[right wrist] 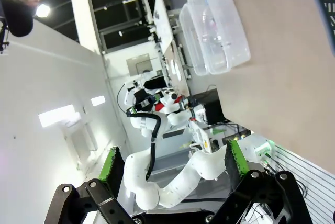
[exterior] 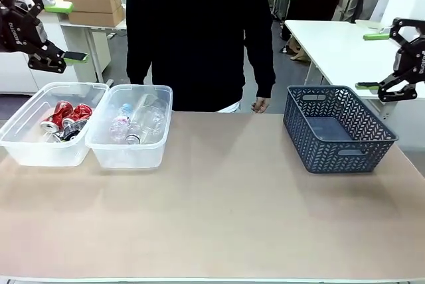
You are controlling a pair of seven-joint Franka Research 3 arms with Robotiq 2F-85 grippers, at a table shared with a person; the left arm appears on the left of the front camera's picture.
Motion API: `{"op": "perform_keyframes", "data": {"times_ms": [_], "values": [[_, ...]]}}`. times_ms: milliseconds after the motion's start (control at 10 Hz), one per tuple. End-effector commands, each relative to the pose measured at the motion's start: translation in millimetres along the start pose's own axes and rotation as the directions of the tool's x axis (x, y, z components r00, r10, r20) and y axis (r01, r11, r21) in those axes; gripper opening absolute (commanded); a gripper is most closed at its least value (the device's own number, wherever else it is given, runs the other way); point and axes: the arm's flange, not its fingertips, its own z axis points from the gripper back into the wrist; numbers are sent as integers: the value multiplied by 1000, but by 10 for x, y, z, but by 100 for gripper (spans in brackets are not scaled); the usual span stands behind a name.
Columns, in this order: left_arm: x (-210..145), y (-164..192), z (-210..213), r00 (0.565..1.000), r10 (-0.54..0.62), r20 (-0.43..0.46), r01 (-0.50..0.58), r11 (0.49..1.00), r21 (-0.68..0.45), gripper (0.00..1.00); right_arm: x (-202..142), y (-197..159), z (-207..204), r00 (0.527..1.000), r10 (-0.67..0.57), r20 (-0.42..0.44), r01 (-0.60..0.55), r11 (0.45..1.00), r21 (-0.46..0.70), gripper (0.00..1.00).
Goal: Sort the waste into each basket.
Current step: Release the Organizing box you were holding.
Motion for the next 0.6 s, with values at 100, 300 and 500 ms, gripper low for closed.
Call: {"op": "perform_keyframes", "data": {"times_ms": [100, 300, 500], "values": [[-26, -8, 12, 1000, -3, -12, 3, 1000, 7, 100, 21, 8, 5, 1000, 19, -5, -19, 999, 26, 100], [-26, -8, 12, 1000, -3, -12, 3, 1000, 7, 100, 21, 8, 5, 1000, 19, -5, -19, 999, 26, 100], [-26, -8, 12, 1000, -3, -12, 3, 1000, 7, 100, 21, 8, 5, 1000, 19, -5, -19, 999, 26, 100]]}}
